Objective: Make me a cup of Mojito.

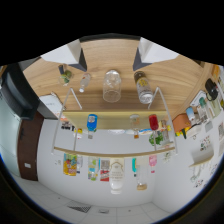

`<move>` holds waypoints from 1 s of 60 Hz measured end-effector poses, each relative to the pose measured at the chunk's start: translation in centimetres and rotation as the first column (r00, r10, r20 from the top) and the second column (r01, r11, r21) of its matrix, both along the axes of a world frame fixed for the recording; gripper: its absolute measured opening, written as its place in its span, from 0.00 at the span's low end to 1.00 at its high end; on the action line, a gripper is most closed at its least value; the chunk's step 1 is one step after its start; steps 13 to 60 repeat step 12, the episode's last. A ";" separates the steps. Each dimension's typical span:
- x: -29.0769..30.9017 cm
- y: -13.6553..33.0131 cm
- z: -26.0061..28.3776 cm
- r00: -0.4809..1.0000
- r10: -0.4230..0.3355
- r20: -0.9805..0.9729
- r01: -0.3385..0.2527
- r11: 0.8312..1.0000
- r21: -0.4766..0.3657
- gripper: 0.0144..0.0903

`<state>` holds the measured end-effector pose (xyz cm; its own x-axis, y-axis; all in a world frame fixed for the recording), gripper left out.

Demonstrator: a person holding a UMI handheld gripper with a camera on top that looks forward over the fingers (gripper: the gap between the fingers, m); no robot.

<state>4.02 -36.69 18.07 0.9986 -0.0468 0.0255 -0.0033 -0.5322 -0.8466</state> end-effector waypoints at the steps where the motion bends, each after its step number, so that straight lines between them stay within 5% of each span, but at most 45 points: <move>1: 0.1 0.1 0.0 1.000 0.001 0.000 -0.001 1.000 0.000 0.94; 60: 0.6 0.3 -0.6 1.000 0.008 -0.009 -0.008 1.000 -0.016 0.94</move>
